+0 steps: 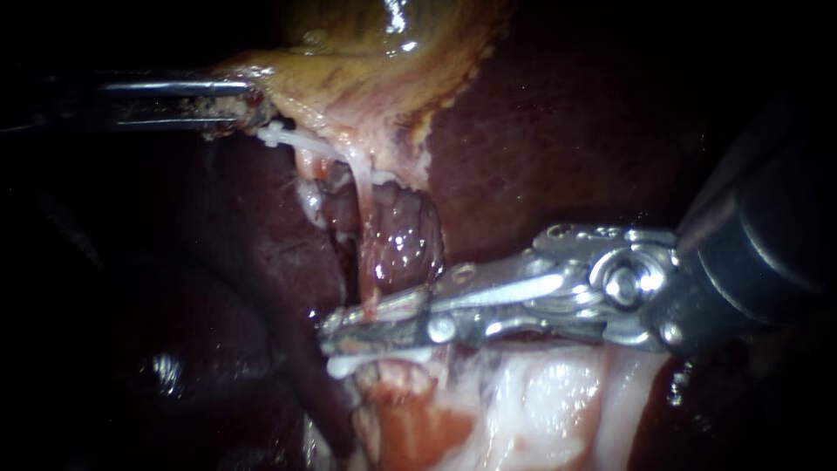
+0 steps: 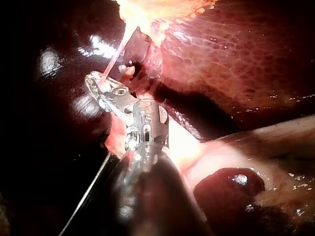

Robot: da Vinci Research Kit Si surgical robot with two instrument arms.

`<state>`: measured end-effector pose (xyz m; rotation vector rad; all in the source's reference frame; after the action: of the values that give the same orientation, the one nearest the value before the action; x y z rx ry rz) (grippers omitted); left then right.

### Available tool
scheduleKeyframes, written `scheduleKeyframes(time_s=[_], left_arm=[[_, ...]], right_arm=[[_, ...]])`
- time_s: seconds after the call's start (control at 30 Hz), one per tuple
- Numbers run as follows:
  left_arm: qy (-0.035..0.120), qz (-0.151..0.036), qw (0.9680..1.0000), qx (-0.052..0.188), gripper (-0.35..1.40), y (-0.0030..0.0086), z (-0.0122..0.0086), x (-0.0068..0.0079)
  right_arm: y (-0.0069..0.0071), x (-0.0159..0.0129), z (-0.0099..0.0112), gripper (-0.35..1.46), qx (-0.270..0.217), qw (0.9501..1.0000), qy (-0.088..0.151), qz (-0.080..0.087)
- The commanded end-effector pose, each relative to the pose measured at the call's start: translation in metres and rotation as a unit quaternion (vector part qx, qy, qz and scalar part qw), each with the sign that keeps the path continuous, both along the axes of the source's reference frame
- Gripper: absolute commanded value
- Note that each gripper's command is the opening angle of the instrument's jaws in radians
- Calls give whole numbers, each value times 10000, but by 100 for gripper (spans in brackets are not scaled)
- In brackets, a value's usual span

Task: Going back second clip right tube

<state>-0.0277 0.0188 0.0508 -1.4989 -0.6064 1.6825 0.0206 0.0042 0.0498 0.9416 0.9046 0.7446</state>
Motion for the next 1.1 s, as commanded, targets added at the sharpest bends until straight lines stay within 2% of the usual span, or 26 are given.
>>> scheduleKeyframes(time_s=[0.03,0.1,0.17,0.2,0.27,0.37,0.47,0.5,0.67,0.8,0.93,1.1], left_arm=[[1,-1,10000,0,-35,0,0,0],[1,-1,10000,0,-35,0,0,0],[2,-2,10000,0,-35,0,-1,0],[11,-14,10000,-1,-35,0,-1,0],[12,-15,10000,-1,-35,0,-1,0],[13,-15,10000,-1,-35,-1,-1,0],[13,-16,10000,-1,-35,-1,-2,0],[14,-16,10000,-1,-35,-1,-2,0],[12,-14,10000,-1,-35,-1,-2,1],[11,-12,10000,-1,-35,-1,-2,1],[9,-10,10000,0,-35,-2,-2,2],[9,-10,10000,0,-35,-1,-2,2]], right_arm=[[-2,2,2,-19,73,9999,59,-51],[-8,4,9,12,121,9995,183,-218],[-16,8,21,30,44,9995,202,-259],[-18,10,27,35,-11,9996,187,-227],[-20,14,43,42,-251,9993,200,-181],[-16,13,65,48,-696,9972,246,-123],[-6,8,78,49,-1294,9913,175,133],[-2,6,79,49,-1421,9896,195,123],[8,-7,75,49,-1833,9827,277,59],[11,-27,63,50,-2225,9739,433,-103],[10,-63,46,50,-2602,9630,632,-307],[16,-105,32,50,-2856,9553,684,-332]])
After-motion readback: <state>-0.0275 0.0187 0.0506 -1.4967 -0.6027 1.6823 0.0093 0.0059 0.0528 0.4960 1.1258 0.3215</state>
